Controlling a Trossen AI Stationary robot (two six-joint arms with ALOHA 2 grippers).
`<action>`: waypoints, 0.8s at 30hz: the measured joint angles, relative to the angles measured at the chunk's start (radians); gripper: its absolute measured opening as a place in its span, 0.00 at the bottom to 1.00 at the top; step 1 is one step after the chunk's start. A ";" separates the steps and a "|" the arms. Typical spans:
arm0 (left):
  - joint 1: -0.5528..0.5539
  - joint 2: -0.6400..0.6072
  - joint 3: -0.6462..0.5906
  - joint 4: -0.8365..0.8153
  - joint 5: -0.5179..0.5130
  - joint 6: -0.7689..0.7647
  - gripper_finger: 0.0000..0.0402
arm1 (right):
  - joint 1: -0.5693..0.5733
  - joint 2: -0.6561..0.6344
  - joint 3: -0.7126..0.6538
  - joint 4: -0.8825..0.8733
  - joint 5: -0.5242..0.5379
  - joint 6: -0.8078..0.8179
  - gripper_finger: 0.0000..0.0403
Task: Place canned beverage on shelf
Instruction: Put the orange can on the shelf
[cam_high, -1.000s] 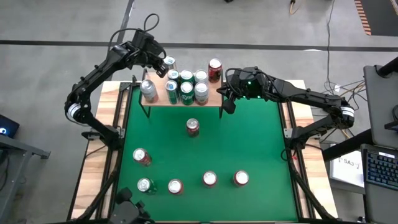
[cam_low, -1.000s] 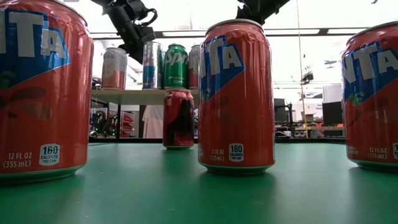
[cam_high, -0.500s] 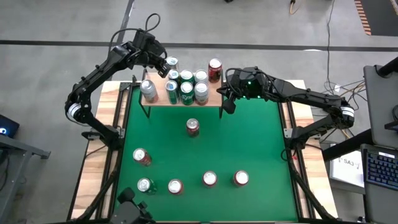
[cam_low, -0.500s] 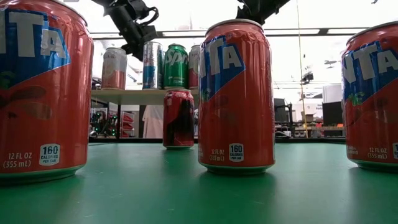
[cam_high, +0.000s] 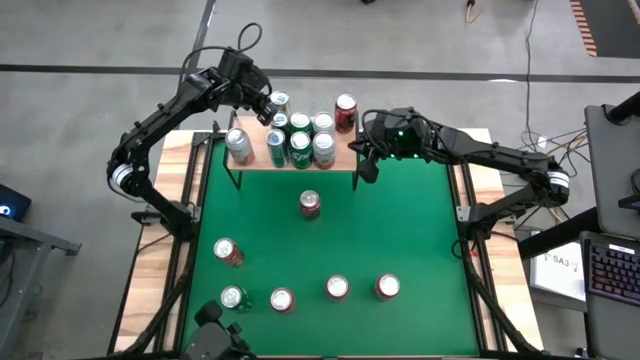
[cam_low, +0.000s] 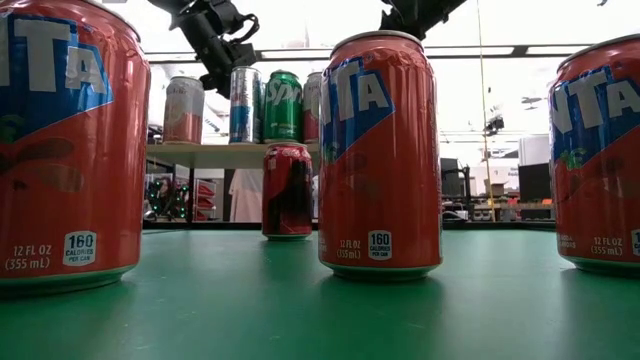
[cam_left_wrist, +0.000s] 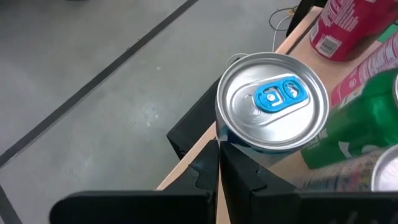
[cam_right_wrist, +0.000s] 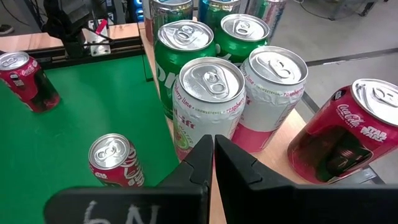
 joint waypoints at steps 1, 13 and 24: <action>0.000 0.001 0.000 0.004 0.000 0.000 0.00 | 0.000 0.002 0.000 0.000 0.000 0.000 0.02; -0.002 -0.029 0.003 0.002 -0.001 0.017 0.00 | 0.000 0.016 0.000 0.000 0.000 -0.002 0.02; -0.071 -0.144 0.004 -0.143 0.041 0.084 0.00 | 0.000 0.016 0.000 0.000 0.000 0.005 0.02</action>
